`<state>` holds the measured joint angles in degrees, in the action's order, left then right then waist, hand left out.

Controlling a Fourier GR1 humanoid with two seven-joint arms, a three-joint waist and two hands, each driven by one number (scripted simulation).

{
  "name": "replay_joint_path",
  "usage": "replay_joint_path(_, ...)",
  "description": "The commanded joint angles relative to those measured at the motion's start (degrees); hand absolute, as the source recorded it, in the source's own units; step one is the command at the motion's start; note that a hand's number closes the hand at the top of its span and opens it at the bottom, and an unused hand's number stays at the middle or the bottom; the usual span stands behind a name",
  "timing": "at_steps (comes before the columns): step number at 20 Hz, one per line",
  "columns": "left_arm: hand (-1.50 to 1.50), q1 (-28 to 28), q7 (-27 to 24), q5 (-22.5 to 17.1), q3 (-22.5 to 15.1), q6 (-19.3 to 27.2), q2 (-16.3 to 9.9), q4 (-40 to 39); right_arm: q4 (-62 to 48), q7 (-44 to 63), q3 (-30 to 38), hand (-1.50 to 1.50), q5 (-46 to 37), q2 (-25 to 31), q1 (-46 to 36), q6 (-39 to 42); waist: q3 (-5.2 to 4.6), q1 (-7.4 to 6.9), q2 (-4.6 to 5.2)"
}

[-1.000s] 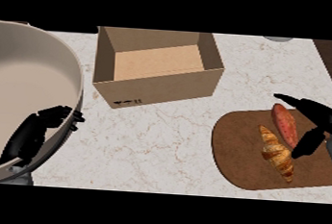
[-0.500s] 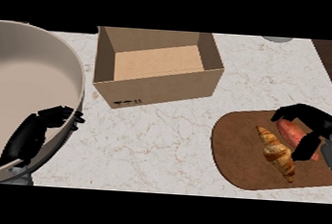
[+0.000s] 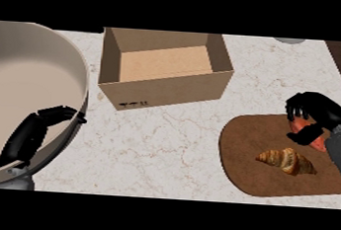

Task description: Pick the sweet potato from the cutting board and place it in the cardboard box

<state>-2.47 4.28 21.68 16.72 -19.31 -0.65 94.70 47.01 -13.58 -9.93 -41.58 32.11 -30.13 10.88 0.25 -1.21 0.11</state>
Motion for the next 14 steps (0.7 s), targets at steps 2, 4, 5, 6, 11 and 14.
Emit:
replay_joint_path(2, 0.0, -2.9, 0.5, -0.3, -1.2, 1.8, 0.6, -1.2, -0.5, -10.2, -5.0, 1.5, -4.4, -0.2, -10.6, -0.3, 0.05, -6.01, 2.31)
replay_joint_path(4, 0.0, -3.9, -0.6, -0.1, -1.6, -0.1, 0.6, -0.9, 0.7, -13.7, -6.3, 1.5, -5.4, -0.1, -14.7, -0.4, 0.13, -9.71, 3.53)
replay_joint_path(5, 0.0, -4.5, -0.7, 0.1, -1.9, -0.2, 0.6, -0.5, -0.3, -14.6, -6.4, 1.5, -5.8, -0.2, -16.7, -0.6, 0.15, -10.53, 3.78)
replay_joint_path(6, 0.0, -4.9, 0.0, -0.4, -2.3, 0.8, 0.6, -0.9, -1.7, -17.6, -6.3, 1.5, -5.6, 0.0, -17.8, -1.1, 0.16, -9.6, 3.73)
replay_joint_path(11, 0.0, -4.6, -1.9, -0.4, -2.0, 1.0, 0.7, -2.8, -7.7, -25.8, -4.5, 1.5, -5.9, 0.3, -23.6, -6.1, 0.07, -9.0, 4.05)
replay_joint_path(14, 0.0, -4.3, -0.8, -0.4, -2.3, 1.6, 0.6, -2.0, -12.1, -31.5, -2.1, 1.5, -3.5, 0.5, -26.6, -5.4, 0.09, -8.27, 3.59)
